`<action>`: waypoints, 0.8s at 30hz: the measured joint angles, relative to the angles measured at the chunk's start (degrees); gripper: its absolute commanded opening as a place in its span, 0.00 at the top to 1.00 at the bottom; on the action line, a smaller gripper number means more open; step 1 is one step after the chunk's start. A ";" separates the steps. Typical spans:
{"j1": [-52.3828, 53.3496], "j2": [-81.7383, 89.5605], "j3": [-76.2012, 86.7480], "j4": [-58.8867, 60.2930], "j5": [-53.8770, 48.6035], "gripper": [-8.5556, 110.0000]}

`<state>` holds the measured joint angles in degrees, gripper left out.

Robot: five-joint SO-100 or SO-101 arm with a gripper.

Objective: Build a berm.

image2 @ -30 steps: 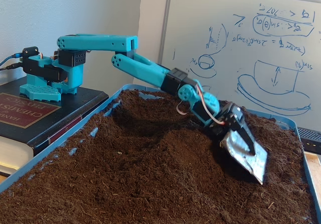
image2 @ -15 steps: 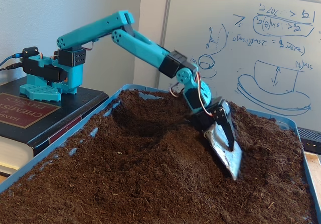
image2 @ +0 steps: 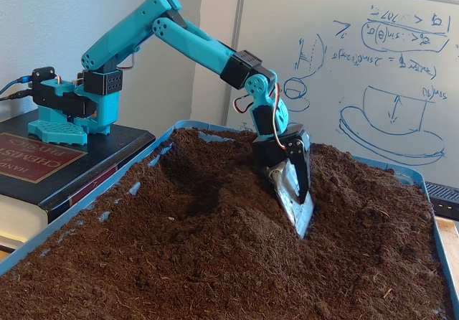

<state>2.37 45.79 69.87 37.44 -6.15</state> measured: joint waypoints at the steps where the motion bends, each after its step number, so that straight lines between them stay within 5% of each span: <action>1: 0.00 0.26 0.26 0.00 0.00 0.93; 24: 5.27 24.26 0.00 5.45 2.46 0.93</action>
<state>7.65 70.05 69.87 42.89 -3.69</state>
